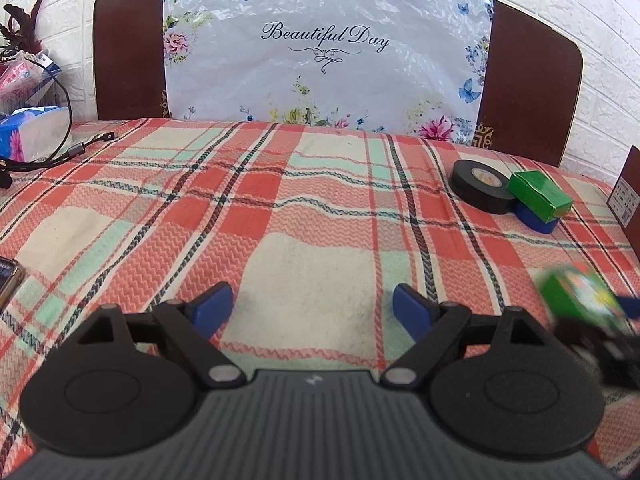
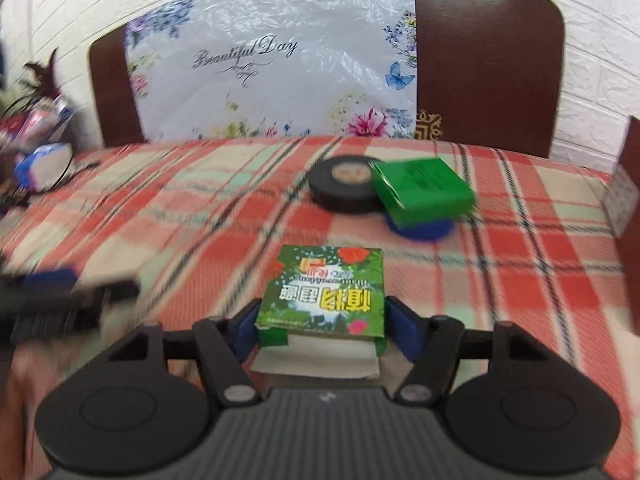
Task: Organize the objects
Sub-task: 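Withdraw the left tool and move it to the green snack box, then close the left tool on the green snack box and lift it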
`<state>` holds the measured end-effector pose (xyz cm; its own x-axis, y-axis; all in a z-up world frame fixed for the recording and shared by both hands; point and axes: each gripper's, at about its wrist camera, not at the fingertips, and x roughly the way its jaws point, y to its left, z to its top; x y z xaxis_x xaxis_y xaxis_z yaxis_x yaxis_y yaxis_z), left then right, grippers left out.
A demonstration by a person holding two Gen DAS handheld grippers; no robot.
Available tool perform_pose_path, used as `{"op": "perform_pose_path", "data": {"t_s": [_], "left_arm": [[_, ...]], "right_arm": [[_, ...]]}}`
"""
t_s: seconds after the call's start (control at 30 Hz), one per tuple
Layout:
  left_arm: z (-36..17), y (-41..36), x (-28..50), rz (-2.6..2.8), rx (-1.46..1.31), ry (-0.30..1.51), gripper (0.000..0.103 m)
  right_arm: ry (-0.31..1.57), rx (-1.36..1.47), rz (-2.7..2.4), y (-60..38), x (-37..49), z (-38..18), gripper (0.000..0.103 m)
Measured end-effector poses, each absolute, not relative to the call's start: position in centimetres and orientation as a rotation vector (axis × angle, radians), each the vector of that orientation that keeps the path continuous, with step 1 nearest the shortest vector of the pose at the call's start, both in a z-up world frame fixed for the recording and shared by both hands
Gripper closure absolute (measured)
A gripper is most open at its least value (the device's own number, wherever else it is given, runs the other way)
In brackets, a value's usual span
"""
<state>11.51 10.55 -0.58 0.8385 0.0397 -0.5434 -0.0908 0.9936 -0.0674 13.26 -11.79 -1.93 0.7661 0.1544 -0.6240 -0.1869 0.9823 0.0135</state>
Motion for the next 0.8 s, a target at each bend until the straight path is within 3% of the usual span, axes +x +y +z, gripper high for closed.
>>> {"op": "perform_pose_path", "data": {"t_s": [0.2,0.23,0.37,0.5,0.73,0.77,0.8], "left_arm": [[0.2,9.1,11.6,0.067,-0.069,0.638,0.015],[0.6,8.5,11.2,0.020,-0.116,0.658,0.017],[3.1,3.2,9.5,-0.284,-0.215,0.746,0.023],[4.6,-2.6,7.8,-0.467,-0.169,0.830,0.023],[1.9,-9.0,8.5,-0.558,-0.126,0.990,0.027],[1.7,-9.5,8.4,-0.549,-0.104,0.964,0.027],[1.7,-9.9,8.5,-0.546,-0.084,0.952,0.027]], "right_arm": [[0.675,-0.063,0.077,-18.0,3.9,-1.6,0.035],[0.677,-0.050,0.062,-18.8,3.0,-1.5,0.031],[0.681,0.002,0.035,-20.6,1.5,-1.5,0.023],[0.673,-0.008,0.052,-20.6,1.3,-1.6,0.019],[0.651,-0.028,0.078,-20.3,0.7,-2.1,0.022],[0.649,-0.026,0.084,-20.4,0.7,-2.1,0.025],[0.644,-0.030,0.093,-20.4,0.7,-2.1,0.034]]}}
